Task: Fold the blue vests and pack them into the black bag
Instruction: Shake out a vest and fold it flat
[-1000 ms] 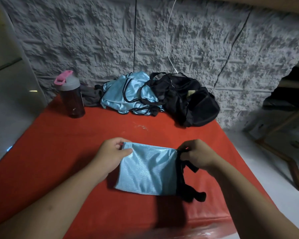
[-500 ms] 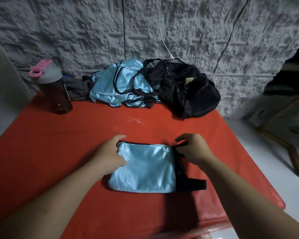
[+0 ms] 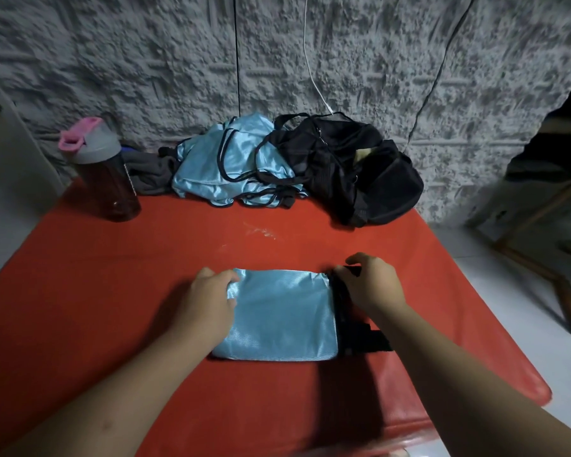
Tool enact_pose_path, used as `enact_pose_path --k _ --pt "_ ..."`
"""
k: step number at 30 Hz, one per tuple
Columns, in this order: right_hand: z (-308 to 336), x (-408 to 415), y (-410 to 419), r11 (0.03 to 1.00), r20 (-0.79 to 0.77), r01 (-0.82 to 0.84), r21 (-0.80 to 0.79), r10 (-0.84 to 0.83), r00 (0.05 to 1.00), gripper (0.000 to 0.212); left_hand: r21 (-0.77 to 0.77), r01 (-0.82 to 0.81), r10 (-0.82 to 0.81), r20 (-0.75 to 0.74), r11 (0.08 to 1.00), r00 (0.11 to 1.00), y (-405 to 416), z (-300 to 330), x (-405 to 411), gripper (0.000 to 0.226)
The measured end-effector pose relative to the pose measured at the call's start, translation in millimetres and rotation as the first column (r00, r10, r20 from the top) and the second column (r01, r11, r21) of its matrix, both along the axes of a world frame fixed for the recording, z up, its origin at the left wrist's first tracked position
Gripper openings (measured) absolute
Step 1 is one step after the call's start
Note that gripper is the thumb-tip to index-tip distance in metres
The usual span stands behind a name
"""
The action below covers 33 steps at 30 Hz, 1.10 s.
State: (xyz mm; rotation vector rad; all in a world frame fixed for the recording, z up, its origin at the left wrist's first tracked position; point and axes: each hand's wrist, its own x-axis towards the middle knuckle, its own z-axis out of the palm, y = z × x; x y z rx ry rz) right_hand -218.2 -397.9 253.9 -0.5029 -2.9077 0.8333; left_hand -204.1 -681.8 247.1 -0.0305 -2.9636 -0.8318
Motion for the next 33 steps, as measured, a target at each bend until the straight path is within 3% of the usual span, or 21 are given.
enact_pose_path --k 2,4,6,7,8,10,12,17,26,33 --pt "13 6 -11 0.998 -0.009 0.010 0.061 -0.009 1.000 0.048 -0.101 0.065 -0.079 -0.143 0.993 0.987 12 2 9 0.036" --pt "25 23 -33 0.981 -0.142 -0.095 0.167 0.119 0.983 0.042 -0.154 0.218 -0.253 -0.270 0.964 0.929 30 5 23 0.031" --pt "24 45 -64 0.914 -0.239 -0.301 0.271 0.367 0.899 0.035 -0.232 0.362 -0.409 -0.201 0.903 0.890 46 0 33 0.043" --pt "15 53 -77 0.860 -0.209 -0.388 0.330 0.468 0.859 0.036 -0.252 0.394 -0.430 -0.107 0.884 0.896 49 -4 35 0.057" --pt "3 58 -86 0.819 -0.123 -0.457 0.347 0.523 0.843 0.044 -0.266 0.408 -0.428 -0.021 0.873 0.904 47 -9 34 0.069" --pt "-18 64 -89 0.802 0.089 -0.489 0.344 0.491 0.867 0.067 -0.311 0.420 -0.411 0.099 0.853 0.906 40 -17 29 0.073" --pt "-29 64 -83 0.806 0.183 -0.476 0.351 0.440 0.879 0.080 -0.376 0.397 -0.378 0.127 0.838 0.917 34 -26 25 0.076" --pt "-32 67 -76 0.850 0.167 -0.387 0.357 0.349 0.922 0.082 -0.397 0.287 -0.241 0.162 0.872 0.957 29 -36 25 0.086" --pt "-32 63 -71 0.840 0.215 -0.426 0.337 0.372 0.903 0.090 -0.385 0.153 -0.097 0.160 0.910 0.982 37 -37 26 0.092" --pt "-38 64 -72 0.845 0.174 -0.414 0.338 0.376 0.910 0.088 -0.337 0.009 0.053 0.175 0.941 0.983 29 -34 25 0.069"
